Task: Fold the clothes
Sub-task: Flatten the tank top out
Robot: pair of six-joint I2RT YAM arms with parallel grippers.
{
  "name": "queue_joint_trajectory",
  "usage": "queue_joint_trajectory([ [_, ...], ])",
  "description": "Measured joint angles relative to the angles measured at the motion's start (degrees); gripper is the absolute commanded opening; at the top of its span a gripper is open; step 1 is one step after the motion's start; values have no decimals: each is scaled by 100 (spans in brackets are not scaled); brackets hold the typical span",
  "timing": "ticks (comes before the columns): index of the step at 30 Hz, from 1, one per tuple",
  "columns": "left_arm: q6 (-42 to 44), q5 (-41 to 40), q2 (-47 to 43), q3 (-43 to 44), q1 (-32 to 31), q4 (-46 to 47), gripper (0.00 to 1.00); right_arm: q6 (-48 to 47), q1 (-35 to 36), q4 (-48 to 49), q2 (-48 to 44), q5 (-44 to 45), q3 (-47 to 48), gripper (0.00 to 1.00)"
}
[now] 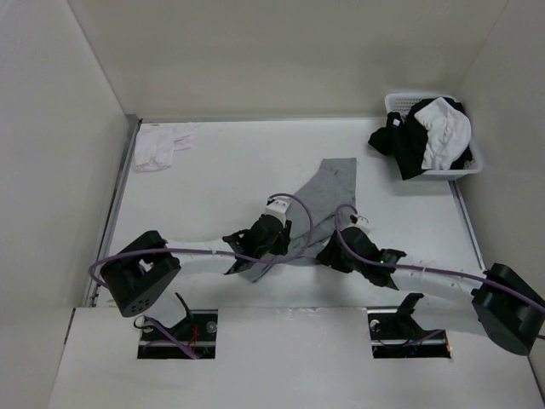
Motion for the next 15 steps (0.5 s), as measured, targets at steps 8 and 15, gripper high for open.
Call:
queue_joint_trajectory([
  [8,-328,413,-197,-2,520,238,6,-90,-4,470,22,85,28,5],
  [15,-745,892,-1574,4,1145,103,6,-1008,380,-754,-2315,1097,1696,5],
])
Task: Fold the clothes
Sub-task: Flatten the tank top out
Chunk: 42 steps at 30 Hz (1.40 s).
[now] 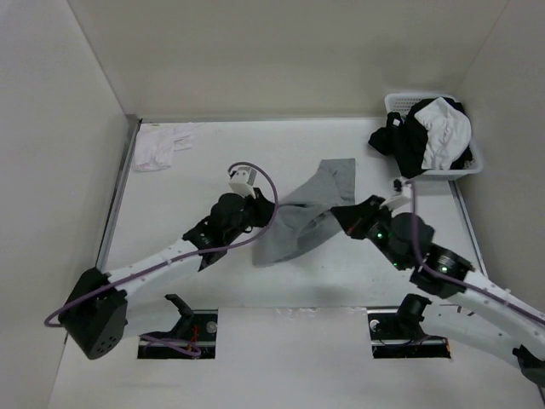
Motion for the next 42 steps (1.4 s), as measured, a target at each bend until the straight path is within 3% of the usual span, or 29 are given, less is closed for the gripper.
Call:
queue_joint_trajectory([
  [6,-306,306,-1545,551,188,-398,7,-841,1023,-621,-551,887,1993,4],
  [10,-481,413,-2253,1259,221,-741,7,-1740,2422,-778,-313,1818,3237,3],
  [14,-501,459,-2717,2170,192,-994,7,-2981,3523,-354,221,2588,4284,3],
  [17,-492,463,-3001,2754,79,-1241,8,-4369,4474,511,964,3073,5130,4],
  [19,-470,459,-3115,2892,48,-1285,8,-5012,4642,953,1255,3217,5289,4],
  [21,-439,457,-3145,2962,87,-1287,8,-5827,4264,1582,1552,3254,5311,3],
  [25,-385,382,-2758,2911,769,-1338,8,-6341,2391,1867,2330,2785,5289,1],
  [27,-413,319,-2389,2852,1102,-1329,8,-6011,1665,1617,2616,2277,5281,1],
  [30,-529,293,-1384,2817,1523,-1193,8,-5143,-205,1287,3377,1023,5294,2],
  [34,-625,173,-448,2531,1517,-1071,15,-3862,-2065,1054,4962,-953,5851,5],
  [36,-623,-37,-278,2006,1434,-1158,25,-3187,-2774,933,6365,-1884,6857,25],
  [39,-529,-387,-339,1200,1152,-1250,38,-2688,-3115,426,7772,-2326,8091,55],
  [41,-461,-531,-358,846,905,-1263,41,-2535,-3145,125,8085,-2367,8214,56],
  [42,-428,-577,-385,638,765,-1327,42,-2562,-3132,138,8021,-2350,7995,52],
])
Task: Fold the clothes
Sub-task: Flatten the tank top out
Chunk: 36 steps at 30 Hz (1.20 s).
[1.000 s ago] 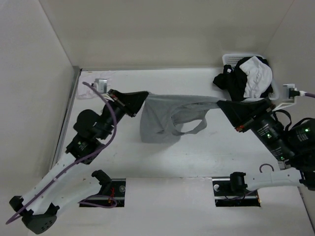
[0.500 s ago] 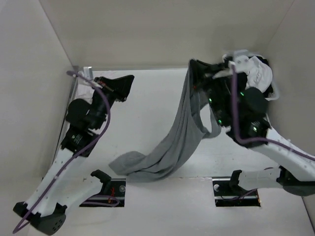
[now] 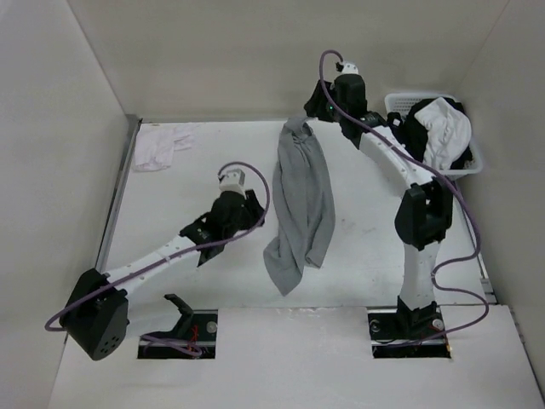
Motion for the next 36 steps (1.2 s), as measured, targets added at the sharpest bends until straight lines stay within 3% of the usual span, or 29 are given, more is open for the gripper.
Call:
queue_joint_trajectory([
  [1,15,-33,-20,-236,-192,-116,42,0,55,-160,-354,87,-616,29],
  [3,70,-35,-24,-669,-643,-544,37,-31,175,-122,-940,208,-1447,13],
  [4,87,-22,-24,-767,-785,-723,34,57,271,79,-1550,323,-2376,7],
  [8,133,103,-26,-822,-1451,-994,25,417,901,651,-3768,715,-5090,10],
  [11,177,177,-15,-800,-2365,-951,21,979,1517,1027,-5427,1036,-7316,13],
  [16,387,4,514,-756,-3733,-870,22,1742,1786,916,-6553,1410,-9307,17],
  [22,813,-688,1360,-564,-4507,-957,28,2380,2033,627,-7910,1541,-10030,18],
  [30,1019,-1137,1661,-446,-4559,-990,36,2540,2068,629,-8017,1598,-10069,19],
  [36,1056,-1462,1797,-372,-4651,-1010,30,2557,2076,658,-8004,1606,-10126,19],
])
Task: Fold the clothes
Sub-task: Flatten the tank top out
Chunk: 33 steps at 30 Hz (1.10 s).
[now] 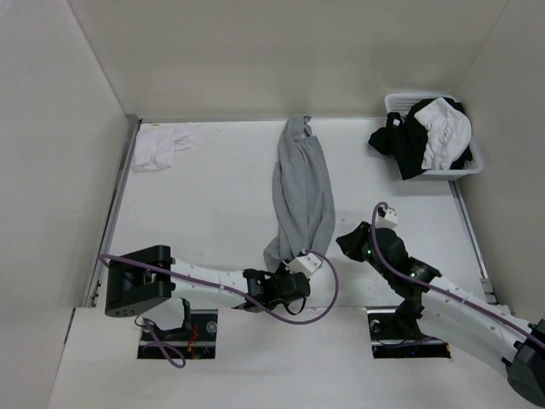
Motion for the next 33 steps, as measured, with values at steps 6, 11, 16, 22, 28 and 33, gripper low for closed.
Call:
queue_joint_trajectory([
  [6,83,-227,223,122,-50,85,8,11,4,17,-17,-2,-105,25],
  [11,129,-463,256,136,-68,17,1,72,66,13,-15,-2,-129,46],
  [16,90,-507,-470,70,103,-378,0,105,236,-26,310,-63,-98,51],
  [22,-291,-155,-3600,-66,1580,-522,1,273,778,-208,940,-140,-33,51],
  [28,-811,509,-5309,-247,3764,-535,1,481,887,-26,1552,-190,-4,49],
  [33,-1169,1222,-5224,-533,5038,-695,1,542,833,535,2341,-358,201,32],
])
